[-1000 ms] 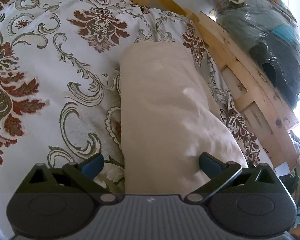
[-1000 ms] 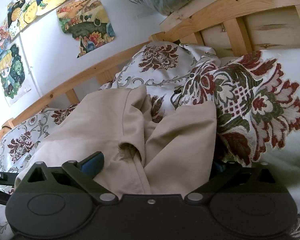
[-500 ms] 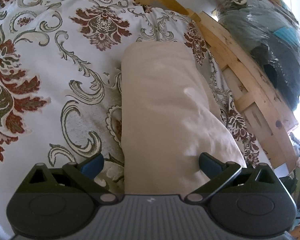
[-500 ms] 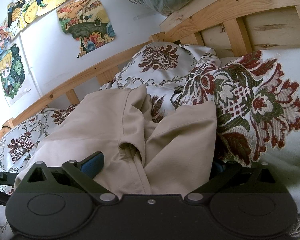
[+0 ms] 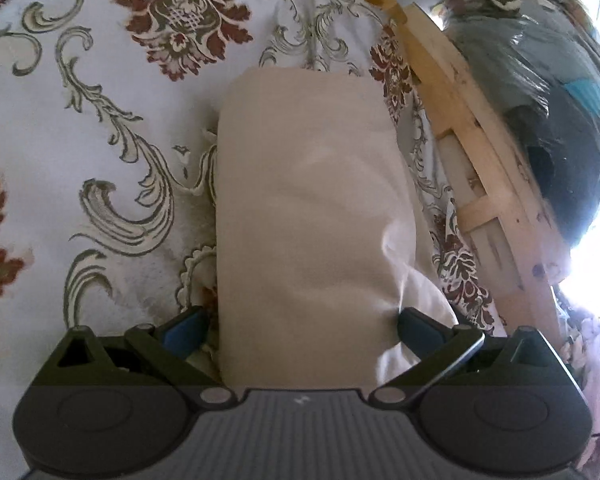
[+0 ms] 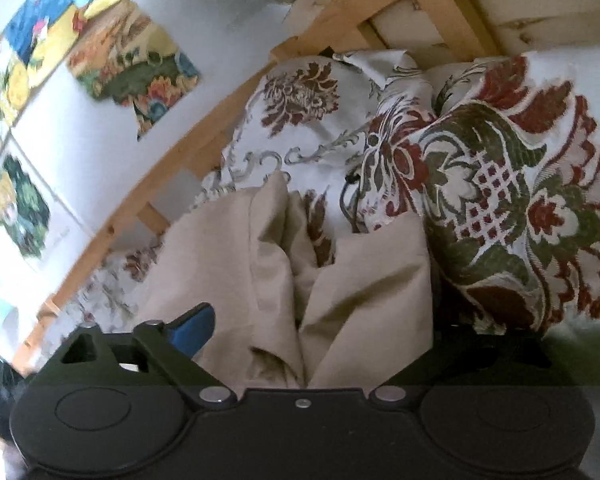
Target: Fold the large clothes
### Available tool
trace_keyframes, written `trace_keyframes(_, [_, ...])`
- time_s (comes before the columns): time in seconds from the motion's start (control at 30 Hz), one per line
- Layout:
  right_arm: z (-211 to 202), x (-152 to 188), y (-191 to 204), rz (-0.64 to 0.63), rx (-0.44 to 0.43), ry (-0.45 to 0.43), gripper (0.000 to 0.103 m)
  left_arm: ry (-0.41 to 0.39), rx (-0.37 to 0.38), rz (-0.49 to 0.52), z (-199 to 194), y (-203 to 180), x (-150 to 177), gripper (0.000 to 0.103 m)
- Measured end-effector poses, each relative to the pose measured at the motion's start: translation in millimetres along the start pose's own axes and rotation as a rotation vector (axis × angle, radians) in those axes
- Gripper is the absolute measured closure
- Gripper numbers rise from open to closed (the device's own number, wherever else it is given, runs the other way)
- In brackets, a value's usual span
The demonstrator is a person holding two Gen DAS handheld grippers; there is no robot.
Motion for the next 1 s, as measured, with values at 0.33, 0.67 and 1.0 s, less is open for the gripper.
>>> trace_keyframes(0.33, [4.3, 9.6, 8.5, -0.128, 0.040, 0.025, 0.005, 0.029, 0.012, 0.024, 8.0, -2.4, -0.7, 0.000])
trace_keyframes(0.67, [5.6, 11.2, 11.6, -0.086, 0.121, 0.036, 0.042, 0.096, -0.046, 0.080, 12.4, -16.4, -0.1, 0.015])
trace_keyframes(1.0, [4.8, 12.3, 28.7, -0.093, 0.118, 0.038, 0.050, 0.067, -0.153, 0.132, 0.2, -38.7, 1.1, 0.036])
Point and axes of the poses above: each gripper's, at about its wrist camera, not at the fingertips, and z roughly the way its jaws point, y to its left, x to its underside, the point moved 6 cm from there along z, roughly the way its jaws point, and after that the axes turned 1 degree about x, right-handed, at the moved point
